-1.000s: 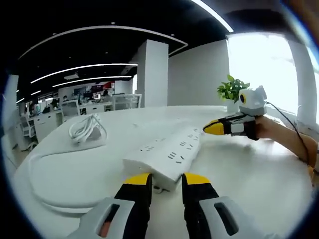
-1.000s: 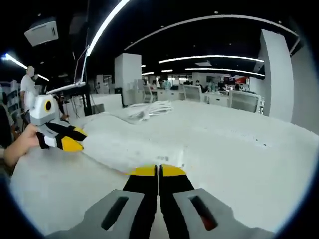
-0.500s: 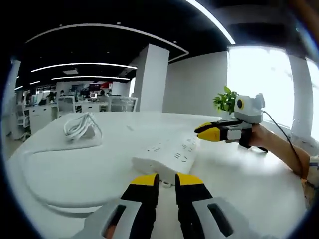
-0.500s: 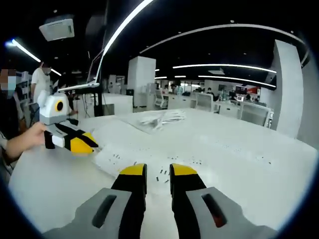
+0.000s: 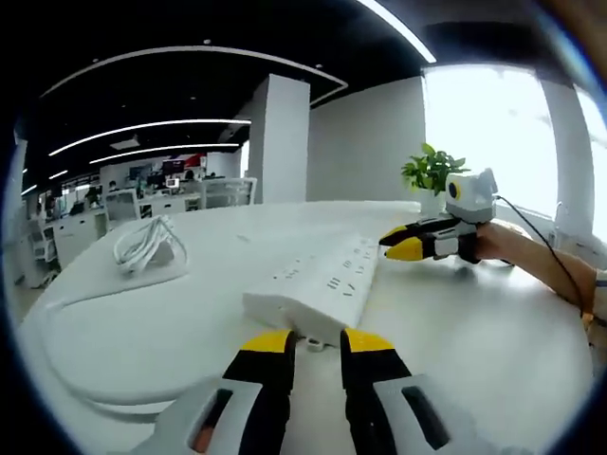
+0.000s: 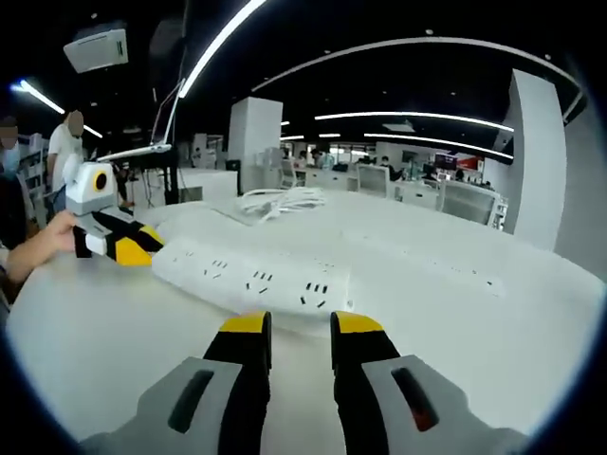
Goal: Straighten the power strip on the desk, plug the charger into it
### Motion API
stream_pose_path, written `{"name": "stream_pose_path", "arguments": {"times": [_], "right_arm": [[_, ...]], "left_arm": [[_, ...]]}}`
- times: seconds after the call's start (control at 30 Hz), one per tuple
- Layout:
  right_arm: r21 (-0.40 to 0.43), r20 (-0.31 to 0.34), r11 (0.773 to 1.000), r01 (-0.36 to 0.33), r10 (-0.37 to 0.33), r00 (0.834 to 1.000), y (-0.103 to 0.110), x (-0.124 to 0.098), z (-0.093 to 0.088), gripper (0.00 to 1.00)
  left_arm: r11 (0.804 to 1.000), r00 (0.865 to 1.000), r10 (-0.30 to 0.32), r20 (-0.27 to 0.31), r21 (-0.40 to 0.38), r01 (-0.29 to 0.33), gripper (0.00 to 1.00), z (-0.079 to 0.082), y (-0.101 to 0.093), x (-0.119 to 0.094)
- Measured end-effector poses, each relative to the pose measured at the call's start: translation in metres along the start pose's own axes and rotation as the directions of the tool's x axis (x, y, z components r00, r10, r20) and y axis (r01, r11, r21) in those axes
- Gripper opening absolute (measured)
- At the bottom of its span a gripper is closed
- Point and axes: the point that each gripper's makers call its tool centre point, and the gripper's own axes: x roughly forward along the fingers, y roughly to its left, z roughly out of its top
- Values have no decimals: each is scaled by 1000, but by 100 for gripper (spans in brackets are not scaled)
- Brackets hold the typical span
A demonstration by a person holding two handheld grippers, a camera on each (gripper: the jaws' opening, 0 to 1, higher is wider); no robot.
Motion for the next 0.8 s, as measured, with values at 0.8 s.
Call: {"name": "stream_pose_path", "arguments": {"times": [0.8], "right_arm": [[42,-15,999,-35,35,999,-12,8,-13,27]], "left_arm": [[999,999,-41,30,16,40,20,-3,-25,-6]]}}
